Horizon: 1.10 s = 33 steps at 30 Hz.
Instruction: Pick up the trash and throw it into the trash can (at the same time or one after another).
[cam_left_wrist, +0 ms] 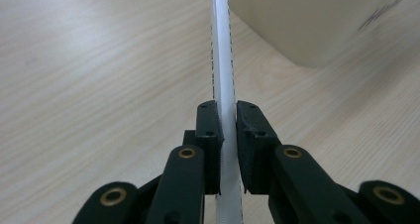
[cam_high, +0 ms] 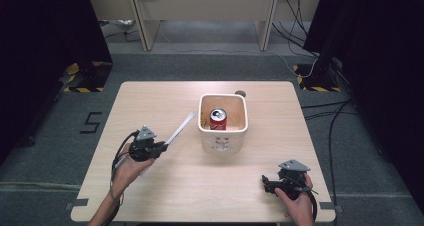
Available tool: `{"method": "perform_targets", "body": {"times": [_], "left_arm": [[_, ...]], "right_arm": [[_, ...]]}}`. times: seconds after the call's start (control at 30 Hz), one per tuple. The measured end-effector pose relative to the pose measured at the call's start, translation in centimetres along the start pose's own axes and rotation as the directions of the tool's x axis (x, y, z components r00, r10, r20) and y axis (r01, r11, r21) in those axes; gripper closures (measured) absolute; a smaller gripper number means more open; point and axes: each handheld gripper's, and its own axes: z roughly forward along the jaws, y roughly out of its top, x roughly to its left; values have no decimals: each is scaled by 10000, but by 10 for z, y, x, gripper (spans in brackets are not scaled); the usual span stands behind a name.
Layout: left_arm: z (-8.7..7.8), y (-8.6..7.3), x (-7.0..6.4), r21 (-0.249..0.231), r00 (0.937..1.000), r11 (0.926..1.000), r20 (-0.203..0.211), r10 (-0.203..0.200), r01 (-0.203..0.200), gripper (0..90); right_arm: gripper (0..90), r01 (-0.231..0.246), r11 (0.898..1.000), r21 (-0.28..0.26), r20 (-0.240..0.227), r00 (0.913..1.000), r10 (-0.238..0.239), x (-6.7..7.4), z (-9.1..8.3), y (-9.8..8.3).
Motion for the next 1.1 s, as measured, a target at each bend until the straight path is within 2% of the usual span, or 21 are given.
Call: {"method": "perform_targets", "body": {"times": [0.3,0.37,0.47,0.67,0.9,1.03,1.1], "left_arm": [[-18,29,1,-579,9994,9981,254,226,-211,804],[-23,35,1,-693,9992,9972,275,306,-286,803],[-31,44,0,-845,9987,9954,186,469,-452,803],[-43,62,0,-1182,9976,9911,251,642,-608,804],[-44,87,-15,-1504,9922,9825,422,1174,-1099,803],[-38,100,-28,-1635,9869,9768,605,1498,-1383,803],[-34,106,-35,-1682,9836,9740,716,1655,-1516,803]], "right_arm": [[12,9,10000,-28,-37,10000,-10,0,0,0],[57,18,9999,-101,-59,10000,-19,-1,-1,0],[174,54,9990,-436,-187,9998,-63,-2,-2,0],[157,-157,9973,-712,-322,9994,134,-4,-10,2],[158,114,9904,-1379,-259,9996,-151,-1,-30,25],[163,176,9828,-1840,-679,9972,-306,4,-43,46],[164,369,9775,-2075,-797,9953,-545,8,-49,59]]}}
